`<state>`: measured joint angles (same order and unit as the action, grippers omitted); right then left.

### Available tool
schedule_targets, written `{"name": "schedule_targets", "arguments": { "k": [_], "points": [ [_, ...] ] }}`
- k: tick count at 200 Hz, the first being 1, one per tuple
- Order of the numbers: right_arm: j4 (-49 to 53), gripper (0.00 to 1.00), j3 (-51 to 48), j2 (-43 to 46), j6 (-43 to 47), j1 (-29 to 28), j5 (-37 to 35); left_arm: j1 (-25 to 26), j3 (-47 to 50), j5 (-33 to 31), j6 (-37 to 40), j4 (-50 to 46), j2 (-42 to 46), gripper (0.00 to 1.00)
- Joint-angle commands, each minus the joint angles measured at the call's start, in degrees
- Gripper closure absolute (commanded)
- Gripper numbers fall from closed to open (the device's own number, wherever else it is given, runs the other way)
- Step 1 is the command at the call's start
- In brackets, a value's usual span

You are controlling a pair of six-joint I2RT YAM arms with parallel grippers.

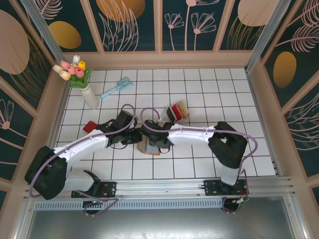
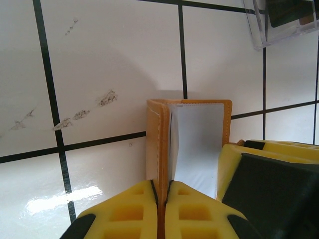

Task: Put the credit cards into the card holder
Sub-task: Close the card holder at the bottom-center of the table.

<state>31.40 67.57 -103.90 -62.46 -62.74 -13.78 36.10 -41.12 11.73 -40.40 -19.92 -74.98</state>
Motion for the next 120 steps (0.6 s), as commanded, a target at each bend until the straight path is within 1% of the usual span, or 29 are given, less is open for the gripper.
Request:
{"name": "schedule_targets", "arguments": {
  "k": [1,26,65,82,99,113,120],
  "points": [
    [4.33,0.68,0.95,-0.09,-1.00,-0.16,-2.14,-0.28,0.43,0.17,-0.05,0.60,0.76,1.00],
    [5.10,0.75,0.33,0.82,-1.09,-0.19,-2.77,-0.34,0.26,-0.21,0.15,0.15,0.59,0.99],
    [5.48,0.79,-0.83,1.92,-1.18,-0.02,-3.06,-0.34,0.17,-0.46,0.55,-0.28,0.34,0.99],
    [4.99,0.84,-1.55,2.77,-1.09,-0.01,-2.85,-0.27,0.09,-0.56,0.76,-0.53,0.11,0.99],
    [4.27,0.96,-2.74,3.95,-1.19,0.06,-3.05,-0.32,-0.22,-0.37,1.24,-0.82,-0.22,0.99],
    [2.42,1.00,-4.46,5.60,-1.03,0.46,-2.59,-0.32,-0.72,-1.12,1.57,-1.72,-0.39,0.98],
    [0.95,1.00,-5.55,6.55,-0.55,0.67,-2.48,-0.19,-1.04,-1.56,1.81,-2.11,-0.44,0.98]
  ]
}}
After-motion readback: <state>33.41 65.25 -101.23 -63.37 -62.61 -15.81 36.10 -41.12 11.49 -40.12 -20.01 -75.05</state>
